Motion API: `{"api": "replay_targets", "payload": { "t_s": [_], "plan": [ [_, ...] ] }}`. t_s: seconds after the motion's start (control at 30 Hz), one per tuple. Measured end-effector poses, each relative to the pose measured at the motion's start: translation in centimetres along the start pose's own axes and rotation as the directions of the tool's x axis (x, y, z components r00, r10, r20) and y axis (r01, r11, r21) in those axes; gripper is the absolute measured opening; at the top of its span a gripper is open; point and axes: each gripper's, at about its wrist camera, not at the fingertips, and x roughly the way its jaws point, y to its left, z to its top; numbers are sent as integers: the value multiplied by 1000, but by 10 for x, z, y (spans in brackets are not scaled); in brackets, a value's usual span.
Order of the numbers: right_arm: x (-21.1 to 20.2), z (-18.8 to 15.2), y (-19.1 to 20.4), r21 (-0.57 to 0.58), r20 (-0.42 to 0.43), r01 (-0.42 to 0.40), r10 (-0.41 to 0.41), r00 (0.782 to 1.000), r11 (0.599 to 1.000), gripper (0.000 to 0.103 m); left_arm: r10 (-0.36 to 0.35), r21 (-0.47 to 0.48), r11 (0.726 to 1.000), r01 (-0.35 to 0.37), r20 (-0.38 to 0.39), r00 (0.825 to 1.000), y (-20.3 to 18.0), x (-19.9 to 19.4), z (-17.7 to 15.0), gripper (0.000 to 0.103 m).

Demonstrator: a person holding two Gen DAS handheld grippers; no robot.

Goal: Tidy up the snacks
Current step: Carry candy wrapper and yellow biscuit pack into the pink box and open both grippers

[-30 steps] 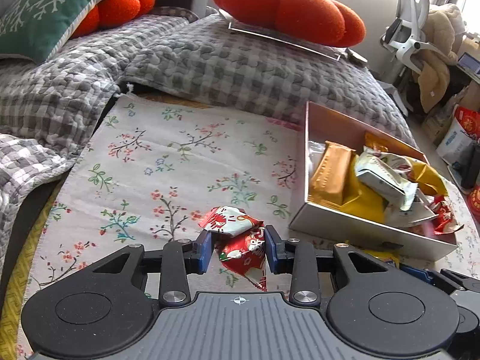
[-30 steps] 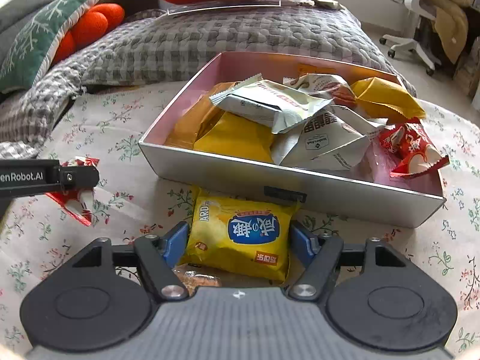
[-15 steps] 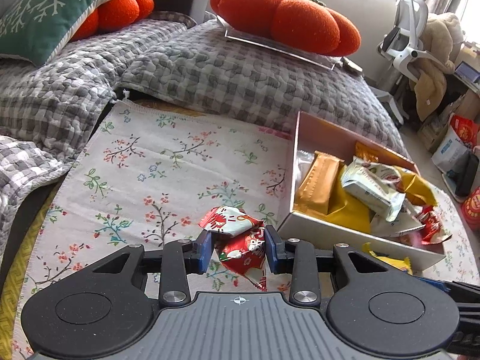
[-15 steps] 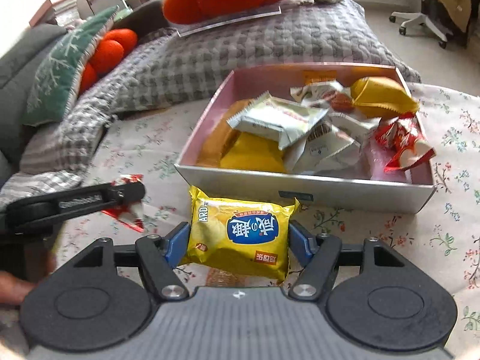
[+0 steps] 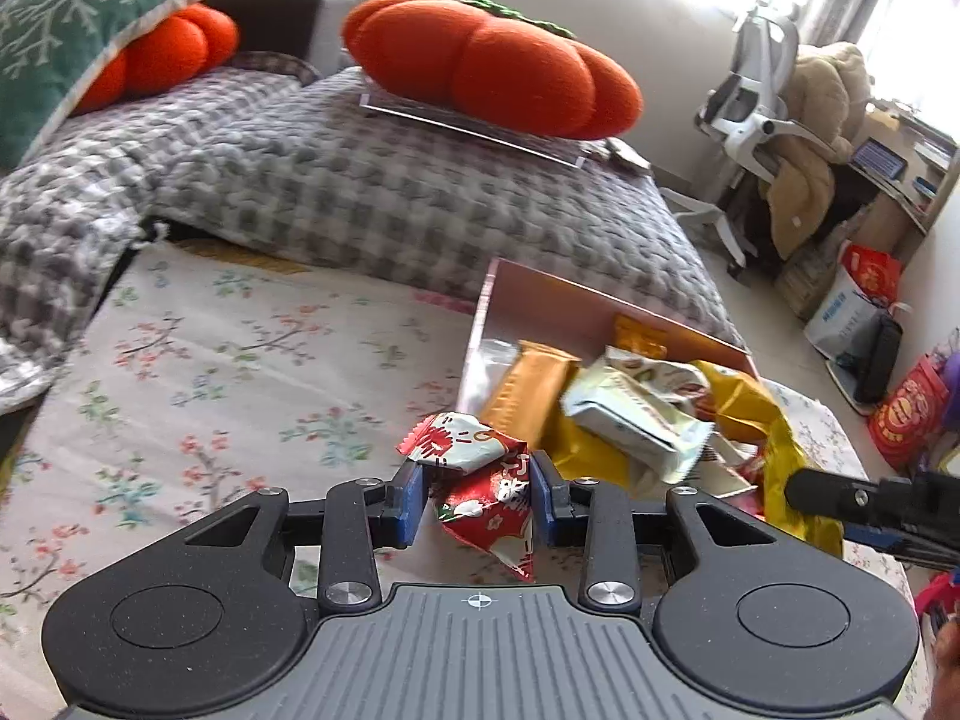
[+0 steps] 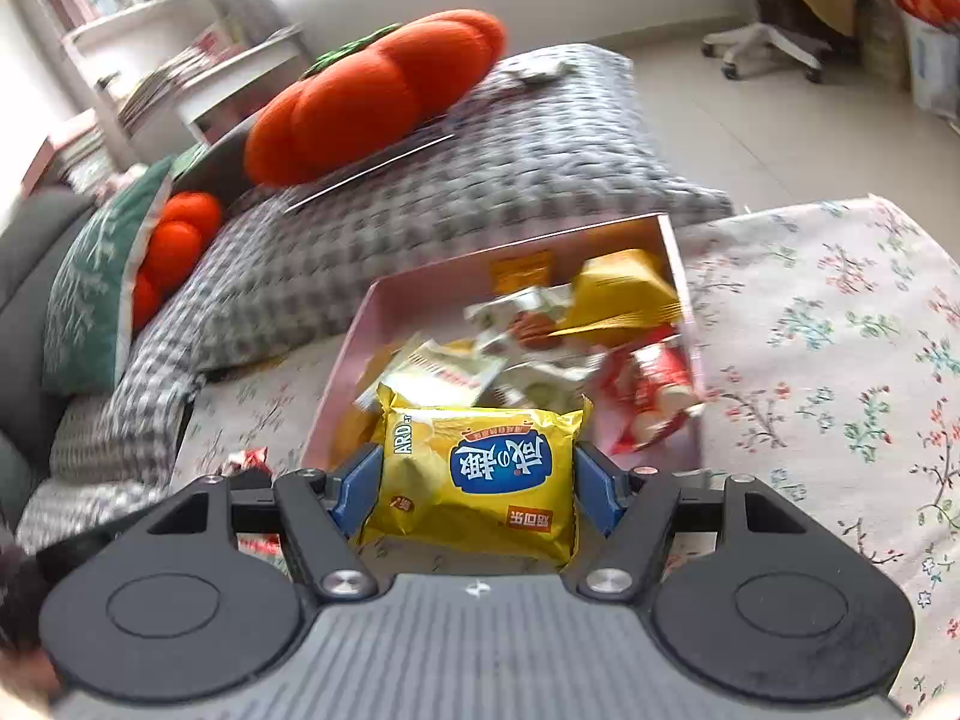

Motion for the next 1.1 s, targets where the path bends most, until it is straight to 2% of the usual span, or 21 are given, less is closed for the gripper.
{"api": "replay_targets", "payload": {
  "t_s": [0.23,0.57,1.1],
  "plan": [
    [11,8,-16,62,11,-10,10,1000,998,64,-47,52,998,47,13,999,-21,14,10,33],
    [26,11,-22,56,-29,-13,15,999,998,64,-111,74,991,114,-45,993,-34,53,12,33],
    [37,19,-23,-1,34,14,-14,999,1000,64,-93,78,993,90,29,995,-18,75,16,34]
  ]
}}
